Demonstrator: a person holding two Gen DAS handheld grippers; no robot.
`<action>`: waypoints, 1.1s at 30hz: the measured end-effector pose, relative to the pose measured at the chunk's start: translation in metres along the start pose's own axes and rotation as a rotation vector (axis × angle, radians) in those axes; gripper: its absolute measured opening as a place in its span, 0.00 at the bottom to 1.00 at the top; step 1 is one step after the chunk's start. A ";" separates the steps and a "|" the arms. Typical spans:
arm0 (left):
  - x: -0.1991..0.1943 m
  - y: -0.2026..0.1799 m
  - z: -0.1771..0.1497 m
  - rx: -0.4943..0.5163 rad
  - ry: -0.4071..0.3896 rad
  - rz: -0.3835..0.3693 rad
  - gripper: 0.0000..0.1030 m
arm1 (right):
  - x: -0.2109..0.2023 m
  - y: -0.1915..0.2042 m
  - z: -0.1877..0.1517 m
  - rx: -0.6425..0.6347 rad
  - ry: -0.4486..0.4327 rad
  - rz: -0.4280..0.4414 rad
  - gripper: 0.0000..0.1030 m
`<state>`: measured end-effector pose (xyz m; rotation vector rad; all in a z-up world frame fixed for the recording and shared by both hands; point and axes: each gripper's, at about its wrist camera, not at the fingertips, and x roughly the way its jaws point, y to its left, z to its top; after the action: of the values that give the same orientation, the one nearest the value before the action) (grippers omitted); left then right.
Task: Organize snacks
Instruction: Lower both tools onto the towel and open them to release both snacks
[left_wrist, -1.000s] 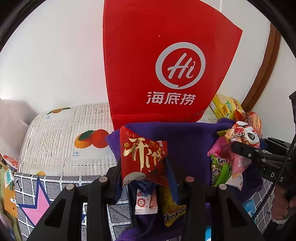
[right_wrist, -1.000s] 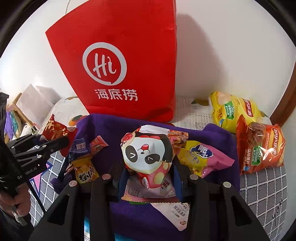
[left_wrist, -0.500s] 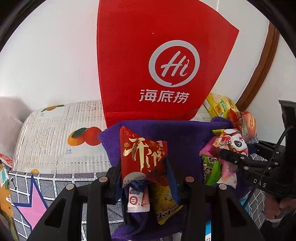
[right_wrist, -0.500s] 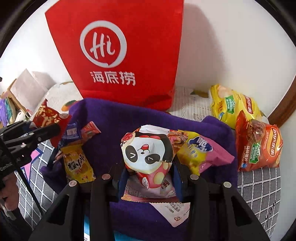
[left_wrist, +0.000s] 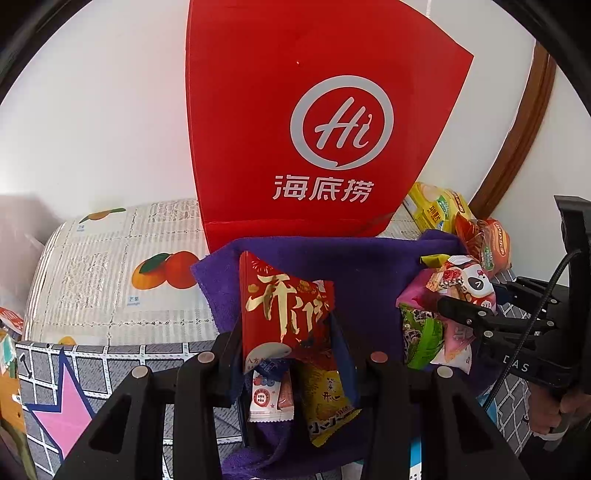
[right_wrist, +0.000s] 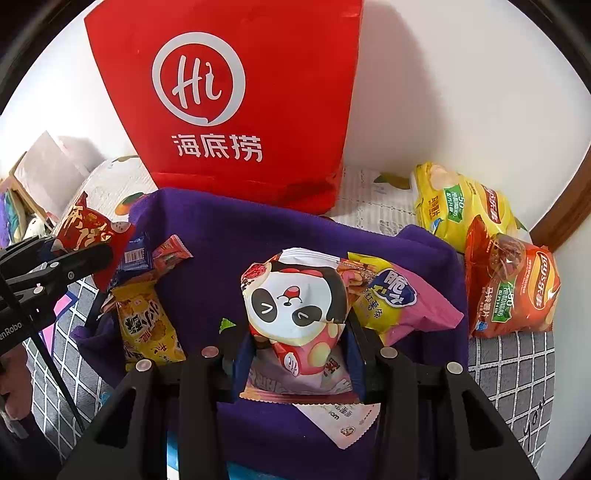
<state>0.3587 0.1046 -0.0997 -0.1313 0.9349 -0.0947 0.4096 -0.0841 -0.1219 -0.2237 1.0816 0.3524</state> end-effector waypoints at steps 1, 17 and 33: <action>0.000 0.000 0.000 -0.001 0.001 0.000 0.38 | 0.001 0.000 0.000 0.000 0.004 -0.002 0.43; 0.007 -0.013 -0.006 0.032 0.030 -0.001 0.38 | 0.009 0.000 -0.004 -0.048 0.045 -0.050 0.58; 0.014 -0.030 -0.013 0.066 0.065 -0.068 0.39 | -0.004 -0.008 0.000 -0.023 0.006 -0.059 0.70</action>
<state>0.3559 0.0727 -0.1133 -0.0996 0.9909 -0.1935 0.4106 -0.0921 -0.1180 -0.2761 1.0748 0.3118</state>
